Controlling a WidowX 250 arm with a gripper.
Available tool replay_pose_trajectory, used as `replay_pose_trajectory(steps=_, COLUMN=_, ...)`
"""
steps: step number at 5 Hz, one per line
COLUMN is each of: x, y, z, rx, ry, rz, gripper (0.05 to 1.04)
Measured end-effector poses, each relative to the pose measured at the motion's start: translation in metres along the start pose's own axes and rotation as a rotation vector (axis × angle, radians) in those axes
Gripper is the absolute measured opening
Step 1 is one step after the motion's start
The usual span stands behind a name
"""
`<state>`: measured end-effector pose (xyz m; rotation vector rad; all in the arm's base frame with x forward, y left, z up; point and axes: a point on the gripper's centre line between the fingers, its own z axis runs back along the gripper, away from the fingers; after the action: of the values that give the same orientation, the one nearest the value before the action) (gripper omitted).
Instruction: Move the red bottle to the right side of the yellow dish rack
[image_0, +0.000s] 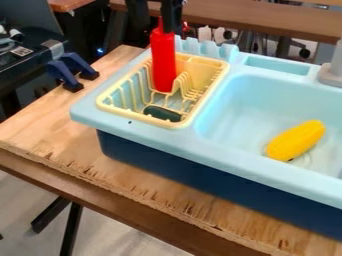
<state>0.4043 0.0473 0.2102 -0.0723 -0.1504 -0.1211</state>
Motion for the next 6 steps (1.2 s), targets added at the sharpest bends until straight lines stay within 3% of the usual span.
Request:
replay_pose_trajectory(steps=1, x=0.003, y=0.001, z=-0.003, rx=0.008, ry=-0.014, rz=0.008, gripper=0.952)
replay_pose_trajectory(steps=2, x=0.004, y=0.004, z=-0.013, rx=0.003, ry=0.007, rz=0.029, gripper=0.673)
replay_pose_trajectory(steps=3, x=0.006, y=0.006, z=-0.011, rx=0.003, ry=-0.003, rz=0.041, gripper=0.562)
replay_pose_trajectory(steps=6, x=0.0, y=0.003, z=-0.005, rx=-0.006, ry=-0.019, rz=0.047, gripper=0.562)
